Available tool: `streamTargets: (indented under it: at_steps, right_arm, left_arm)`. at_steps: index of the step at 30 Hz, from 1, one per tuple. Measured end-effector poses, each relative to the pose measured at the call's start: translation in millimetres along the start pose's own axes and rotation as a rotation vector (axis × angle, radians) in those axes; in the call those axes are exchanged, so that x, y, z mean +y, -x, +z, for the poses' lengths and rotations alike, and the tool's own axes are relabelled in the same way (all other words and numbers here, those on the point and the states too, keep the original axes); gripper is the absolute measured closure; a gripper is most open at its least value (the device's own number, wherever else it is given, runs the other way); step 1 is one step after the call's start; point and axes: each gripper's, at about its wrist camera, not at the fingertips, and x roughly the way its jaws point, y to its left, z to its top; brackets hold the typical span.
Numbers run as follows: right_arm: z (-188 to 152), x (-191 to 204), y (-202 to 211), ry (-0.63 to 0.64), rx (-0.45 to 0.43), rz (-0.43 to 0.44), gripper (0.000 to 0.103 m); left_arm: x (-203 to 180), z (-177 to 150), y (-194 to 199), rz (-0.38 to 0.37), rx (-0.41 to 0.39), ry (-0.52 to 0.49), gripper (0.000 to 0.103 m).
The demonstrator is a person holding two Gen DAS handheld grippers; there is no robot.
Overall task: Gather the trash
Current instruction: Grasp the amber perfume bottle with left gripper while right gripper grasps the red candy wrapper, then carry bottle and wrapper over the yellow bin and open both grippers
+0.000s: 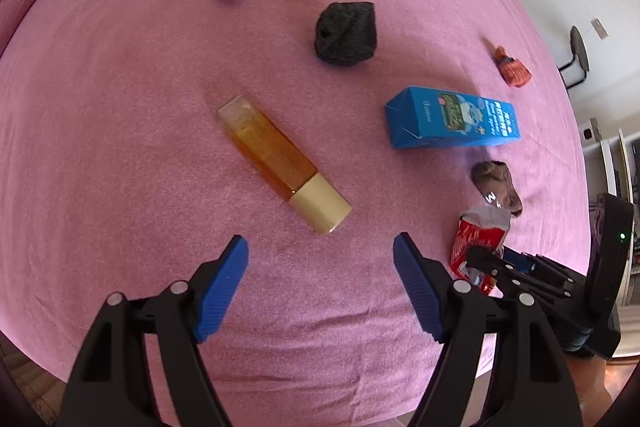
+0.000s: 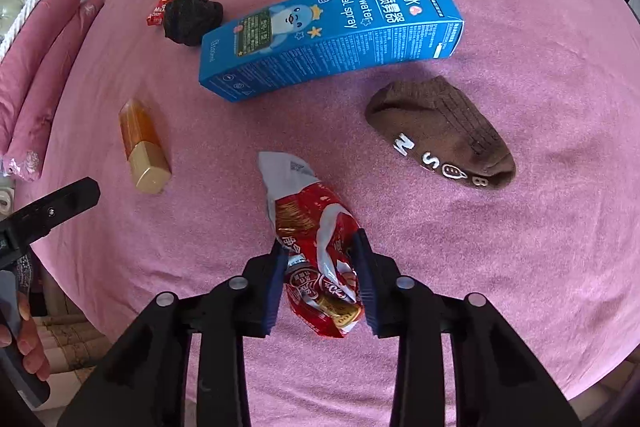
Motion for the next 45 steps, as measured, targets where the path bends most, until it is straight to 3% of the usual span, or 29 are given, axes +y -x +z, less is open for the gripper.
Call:
streamTargets:
  at_steps: [1,6,14,16,18,20,25,33,38,45]
  right_arm:
    - [3,0,2,0.003,-0.003,0.026,0.082]
    - [21,12,22,0.082,-0.052,0.138,0.085]
    - [51,21,19,0.156,-0.036,0.188,0.085]
    - [55,22,17,0.168,-0.029,0.194,0.085]
    - [56,21,18,0.179,-0.023,0.202,0.085]
    - [60,24,16,0.187,-0.018,0.205,0.085]
    - [57,22,18,0.179,-0.015,0.211,0.085]
    - [42,14,19,0.13,-0.018,0.186,0.085]
    - [23,10,30,0.088,-0.053,0.151,0.085]
    - [-14,-4,53,-0.065,-0.124,0.099,0.085]
  left_arm:
    - [2,3,-2,0.009,-0.001,0.021,0.029]
    - [3,18,-17,0.056,0.012,0.078,0.028]
    - [8,49,-58,0.124,0.074,0.189,0.031]
    - [10,55,-67,0.131,0.099,0.21,0.035]
    - [11,59,-76,0.146,0.135,0.227,0.05]
    - [12,60,-81,0.173,0.16,0.238,0.058]
    - [6,59,-80,0.194,0.164,0.187,0.066]
    - [4,44,-58,0.113,0.17,0.15,0.07]
    - [-7,30,-35,0.053,0.15,0.038,0.071]
    - [-39,10,-10,-0.042,0.136,-0.177,0.071]
